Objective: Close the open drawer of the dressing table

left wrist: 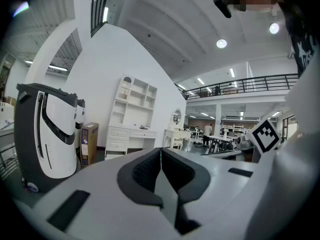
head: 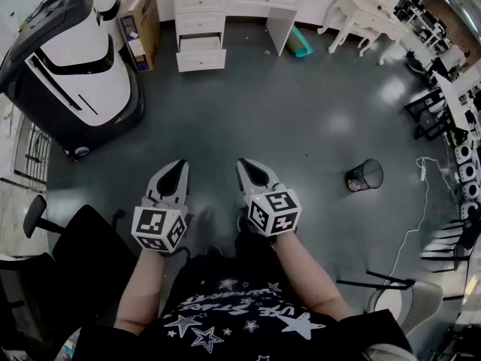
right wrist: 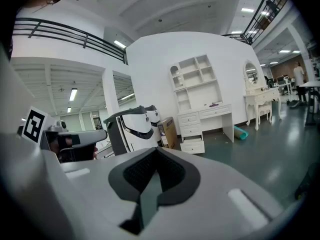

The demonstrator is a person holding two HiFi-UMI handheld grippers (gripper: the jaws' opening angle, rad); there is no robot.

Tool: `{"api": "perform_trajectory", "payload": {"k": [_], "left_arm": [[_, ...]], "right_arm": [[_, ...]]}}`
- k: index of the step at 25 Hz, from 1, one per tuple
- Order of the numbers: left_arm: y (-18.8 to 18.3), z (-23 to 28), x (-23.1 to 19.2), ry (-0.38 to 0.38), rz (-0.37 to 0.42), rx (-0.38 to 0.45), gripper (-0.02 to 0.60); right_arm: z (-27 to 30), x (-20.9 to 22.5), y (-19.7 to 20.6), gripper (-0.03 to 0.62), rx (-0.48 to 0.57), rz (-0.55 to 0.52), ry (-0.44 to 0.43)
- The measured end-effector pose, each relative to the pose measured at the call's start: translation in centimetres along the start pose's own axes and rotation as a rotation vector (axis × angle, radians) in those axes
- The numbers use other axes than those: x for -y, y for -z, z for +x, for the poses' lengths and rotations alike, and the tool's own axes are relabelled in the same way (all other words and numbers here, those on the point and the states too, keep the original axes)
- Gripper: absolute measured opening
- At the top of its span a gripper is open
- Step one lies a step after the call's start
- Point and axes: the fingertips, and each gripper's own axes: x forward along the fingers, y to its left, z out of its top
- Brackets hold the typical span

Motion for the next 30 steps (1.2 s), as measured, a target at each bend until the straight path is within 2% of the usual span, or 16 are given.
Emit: {"api": "perform_trajectory", "payload": {"k": [15, 18, 22, 30], "left_arm": [[0.6, -2.6, -2.1, -0.021, -0.016, -0.005, 0.015], [0.7, -3.0, -2.2, -0.007, -0.028, -0.019, 0.015], [1.4, -3.2, -2.3, 0.012, -0.035, -0.043, 0.015], [2.2, -1.5, -5.1, -0.032, -0.034, -0.072, 0.015]], "right_arm": [[0.8, -2.6, 0.9, 0.002, -0.016, -0.018, -0.016], [0.5, -2.8, 1.0, 0.002, -0.006, -0.005, 0.002], [-0.4, -1.9, 1.5, 0.003, -0.001, 0.031, 0.040], [3.1, 1.2, 2.2, 0.003, -0.024, 0.003, 0.086]]}}
